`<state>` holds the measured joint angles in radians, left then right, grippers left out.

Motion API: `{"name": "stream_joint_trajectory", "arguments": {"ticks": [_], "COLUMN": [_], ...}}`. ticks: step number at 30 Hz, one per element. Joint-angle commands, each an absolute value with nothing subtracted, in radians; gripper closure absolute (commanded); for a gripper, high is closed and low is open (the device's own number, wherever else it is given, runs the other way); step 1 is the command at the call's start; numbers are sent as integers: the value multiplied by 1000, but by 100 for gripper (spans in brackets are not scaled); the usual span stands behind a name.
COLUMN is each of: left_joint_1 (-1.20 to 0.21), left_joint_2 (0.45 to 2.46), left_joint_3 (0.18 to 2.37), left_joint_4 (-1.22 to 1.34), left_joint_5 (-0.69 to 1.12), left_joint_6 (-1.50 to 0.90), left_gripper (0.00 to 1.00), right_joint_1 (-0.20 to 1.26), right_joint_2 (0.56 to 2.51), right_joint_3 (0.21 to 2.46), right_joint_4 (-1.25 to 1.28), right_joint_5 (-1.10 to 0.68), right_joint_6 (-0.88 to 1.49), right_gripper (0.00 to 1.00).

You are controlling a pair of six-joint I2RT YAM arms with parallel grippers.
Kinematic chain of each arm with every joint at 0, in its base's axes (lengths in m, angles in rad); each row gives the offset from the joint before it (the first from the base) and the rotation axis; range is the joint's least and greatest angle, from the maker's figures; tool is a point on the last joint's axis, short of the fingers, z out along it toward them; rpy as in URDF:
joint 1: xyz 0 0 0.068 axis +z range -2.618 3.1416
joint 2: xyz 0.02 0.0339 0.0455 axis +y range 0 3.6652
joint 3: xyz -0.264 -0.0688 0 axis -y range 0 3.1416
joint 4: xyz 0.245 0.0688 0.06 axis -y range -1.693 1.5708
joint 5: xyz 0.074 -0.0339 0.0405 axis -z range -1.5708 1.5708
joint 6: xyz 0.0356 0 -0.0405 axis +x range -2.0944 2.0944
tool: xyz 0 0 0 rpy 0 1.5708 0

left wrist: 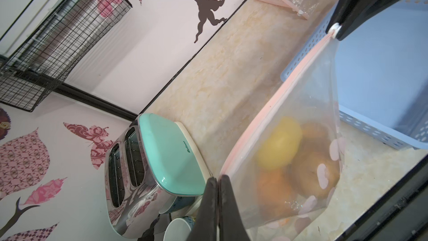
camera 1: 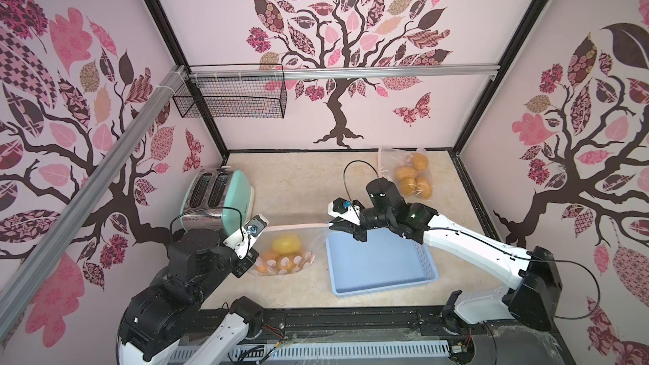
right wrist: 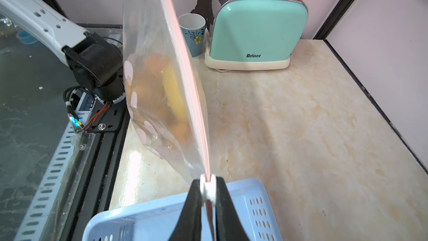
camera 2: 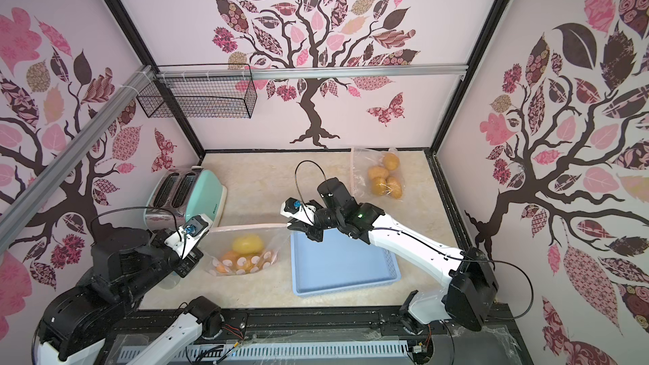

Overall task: Put the potatoes into a zipper bag and zip it
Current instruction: Zip the zipper on the zipper food storage bag, then place the zipper food storage bag at the center of the board.

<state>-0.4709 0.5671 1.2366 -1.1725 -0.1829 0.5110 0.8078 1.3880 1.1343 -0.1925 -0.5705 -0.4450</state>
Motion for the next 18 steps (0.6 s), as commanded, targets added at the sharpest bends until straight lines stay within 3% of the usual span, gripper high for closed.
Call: {"name": "stream_joint_trajectory", "arguments": {"ticks": [1,4,7,13,18], "left_joint_1": [-466,-466,-466,-465,-466], "left_joint_2": [547,545,551,514,496], "left_joint_3": [1194,1175,1155,1075,1020], "left_joint_4": [-1014,-944,-918,-865,-829], "left_joint_5": [-242,-254,-276,-278,-242], "left_joint_6": [434,408,395,352,274], "left_gripper": [70,50,42,40,39], "right_joint_1": [796,779,738,586,365], "right_joint_2": [1430,1498,1576,1658,1695], "right_joint_3": [1191,1302,1447,1584,1609], "right_joint_4": [-37,48,73,119,158], "right_joint_5": [-684,-699,-696,-651,-583], "right_joint_6": [-244,-117,-11,86,147], "right_gripper": [92,92,93,98,99]}}
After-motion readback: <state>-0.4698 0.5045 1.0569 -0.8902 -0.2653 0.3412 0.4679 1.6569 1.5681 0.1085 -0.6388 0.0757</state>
